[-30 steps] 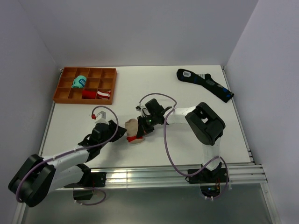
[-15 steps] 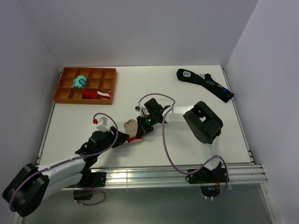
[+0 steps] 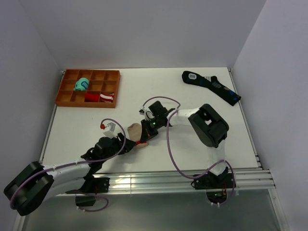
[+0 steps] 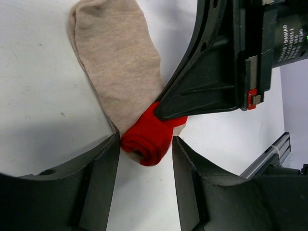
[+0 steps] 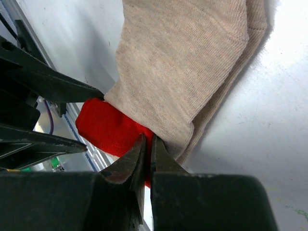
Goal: Roll the socks
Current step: Roll the sock at the center of the board.
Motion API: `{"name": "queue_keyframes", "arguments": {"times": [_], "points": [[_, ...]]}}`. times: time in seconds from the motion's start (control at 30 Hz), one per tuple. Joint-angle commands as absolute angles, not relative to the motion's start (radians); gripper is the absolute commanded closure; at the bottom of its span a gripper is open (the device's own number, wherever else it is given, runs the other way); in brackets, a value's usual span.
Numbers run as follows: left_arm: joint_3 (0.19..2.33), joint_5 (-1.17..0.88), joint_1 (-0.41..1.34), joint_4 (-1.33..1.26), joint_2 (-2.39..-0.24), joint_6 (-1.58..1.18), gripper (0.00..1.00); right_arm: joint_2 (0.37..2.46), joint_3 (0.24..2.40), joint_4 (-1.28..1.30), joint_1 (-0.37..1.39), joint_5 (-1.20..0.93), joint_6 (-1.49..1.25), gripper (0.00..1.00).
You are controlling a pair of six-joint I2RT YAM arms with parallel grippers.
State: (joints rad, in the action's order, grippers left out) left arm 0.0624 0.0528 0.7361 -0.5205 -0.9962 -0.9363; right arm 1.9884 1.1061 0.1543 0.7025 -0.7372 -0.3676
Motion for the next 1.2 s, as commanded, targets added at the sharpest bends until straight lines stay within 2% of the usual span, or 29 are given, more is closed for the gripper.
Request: {"name": "queue_keyframes", "arguments": {"times": [0.0,0.13,0.33,0.43,0.73,0.87,0.9,1.17], "points": [[0.089,0.078,0.744,-0.566,-1.019,-0.92,0.48,2.072,1.043,0.304,0.71,-0.566,-0.295,1.0],[0.1,0.077,0.744,-0.586,-1.078,-0.93,0.51,2.069,1.031,0.284,0.71,-0.587,-0.291,1.0],[0.112,0.064,0.744,-0.62,-1.127,-0.953,0.61,2.068,1.02,0.273,0.709,-0.603,-0.279,1.0],[0.127,0.058,0.744,-0.612,-1.147,-0.953,0.68,2.059,1.011,0.258,0.709,-0.618,-0.27,1.0],[0.16,0.031,0.744,-0.551,-1.187,-1.002,1.0,2.03,0.979,0.209,0.709,-0.606,-0.282,1.0],[0.17,0.009,0.742,-0.502,-1.19,-1.032,1.0,2.003,0.957,0.166,0.709,-0.586,-0.311,0.94],[0.17,-0.014,0.742,-0.5,-1.193,-1.037,1.0,1.997,0.954,0.157,0.709,-0.58,-0.317,0.89],[0.198,-0.143,0.673,-0.419,-1.269,-1.074,1.0,1.953,0.928,0.089,0.707,-0.545,-0.353,0.79]]}}
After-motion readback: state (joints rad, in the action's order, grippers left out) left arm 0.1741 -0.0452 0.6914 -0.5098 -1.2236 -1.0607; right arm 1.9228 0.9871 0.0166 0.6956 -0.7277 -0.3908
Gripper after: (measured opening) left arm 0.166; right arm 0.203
